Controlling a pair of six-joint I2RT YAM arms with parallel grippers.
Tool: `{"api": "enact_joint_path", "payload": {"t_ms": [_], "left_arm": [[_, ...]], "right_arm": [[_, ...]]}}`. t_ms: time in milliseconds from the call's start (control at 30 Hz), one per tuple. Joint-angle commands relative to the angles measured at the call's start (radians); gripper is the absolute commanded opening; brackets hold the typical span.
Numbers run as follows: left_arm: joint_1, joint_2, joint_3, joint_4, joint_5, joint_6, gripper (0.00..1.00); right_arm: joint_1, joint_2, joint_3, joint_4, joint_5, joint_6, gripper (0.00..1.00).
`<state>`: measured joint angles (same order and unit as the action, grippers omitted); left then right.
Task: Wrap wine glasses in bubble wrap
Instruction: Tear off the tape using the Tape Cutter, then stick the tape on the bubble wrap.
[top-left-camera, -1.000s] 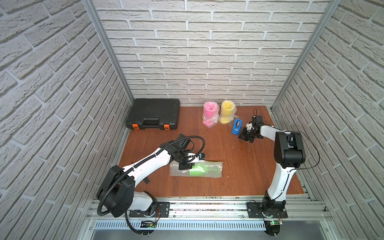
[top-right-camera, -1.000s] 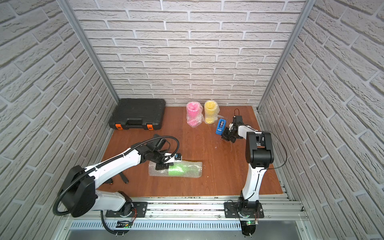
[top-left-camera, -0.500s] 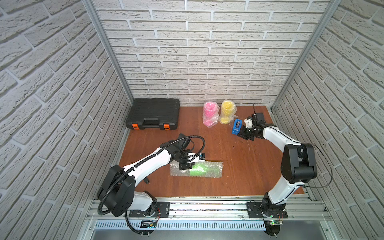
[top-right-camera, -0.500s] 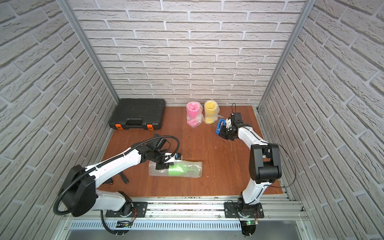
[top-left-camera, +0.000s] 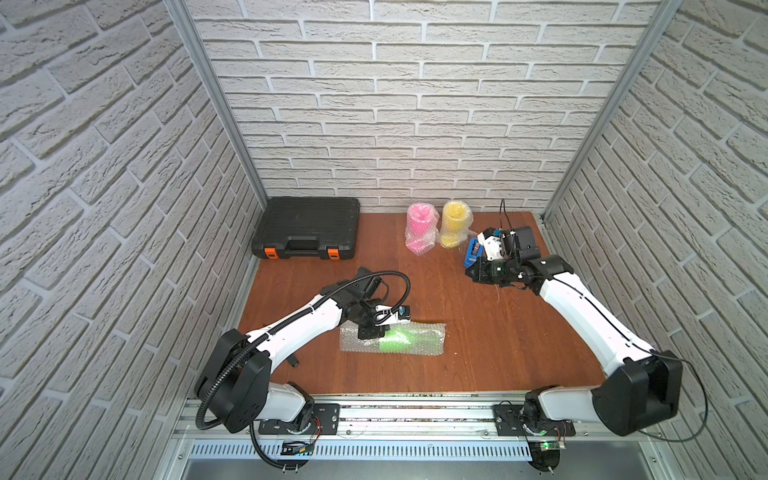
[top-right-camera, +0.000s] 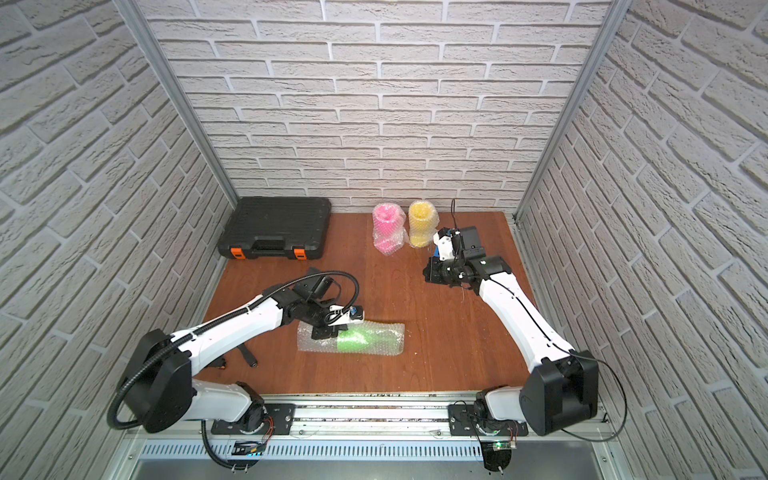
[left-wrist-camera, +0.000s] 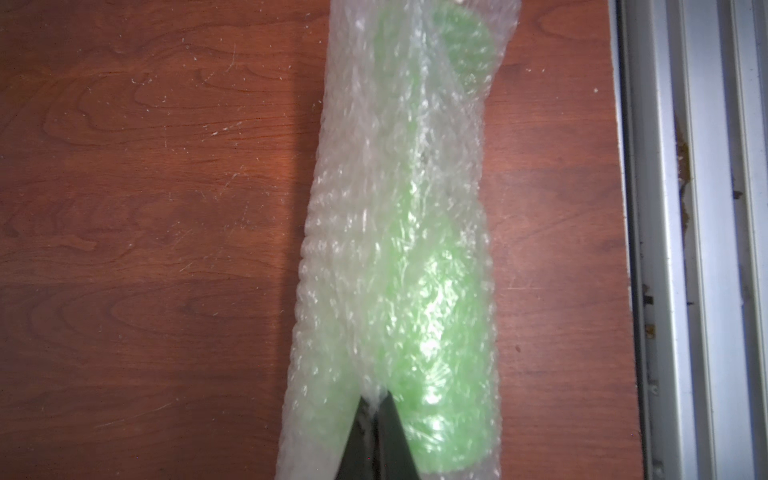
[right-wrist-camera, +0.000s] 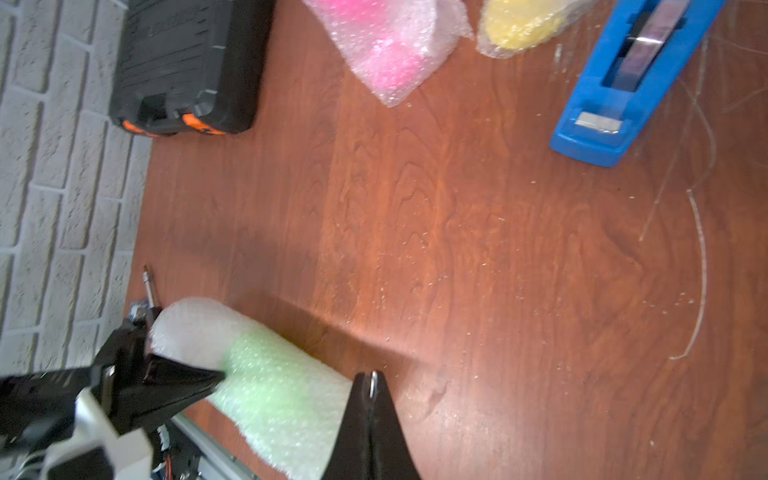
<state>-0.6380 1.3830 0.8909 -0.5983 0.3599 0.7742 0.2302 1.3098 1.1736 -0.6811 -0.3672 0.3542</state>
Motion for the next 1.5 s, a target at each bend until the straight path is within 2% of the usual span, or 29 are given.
{"api": "enact_joint_path", "payload": {"t_ms": [0,267,433,600,767,1033,1467], "left_arm": [[-0.005,0.037,-0.031,-0.079,-0.022,0.008,0.05],[-0.005,0.036,-0.035,-0.071,-0.023,0.007,0.04],[-0.005,0.031,-0.037,-0.067,-0.02,0.008,0.04],[-0.004,0.026,-0.039,-0.063,-0.011,0.013,0.04],[-0.005,0.021,-0.044,-0.063,0.0,0.019,0.04],[-0.007,-0.002,-0.058,-0.056,0.015,0.023,0.04],[-0.017,0.004,-0.06,-0.066,0.02,0.035,0.04]], "right_arm": [[0.055,-0.087,-0.042,-0.019,-0.111,-0.024,0.03],[0.25,-0.234,-0.2,0.139,-0.358,-0.004,0.03],[0.366,-0.261,-0.262,0.192,-0.413,0.001,0.03],[0.445,-0.249,-0.332,0.293,-0.509,-0.074,0.03],[0.471,-0.166,-0.367,0.346,-0.461,-0.212,0.03],[0.471,0.034,-0.332,0.428,-0.357,-0.333,0.03],[0.471,0.263,-0.119,0.258,-0.273,-0.562,0.03]]}}
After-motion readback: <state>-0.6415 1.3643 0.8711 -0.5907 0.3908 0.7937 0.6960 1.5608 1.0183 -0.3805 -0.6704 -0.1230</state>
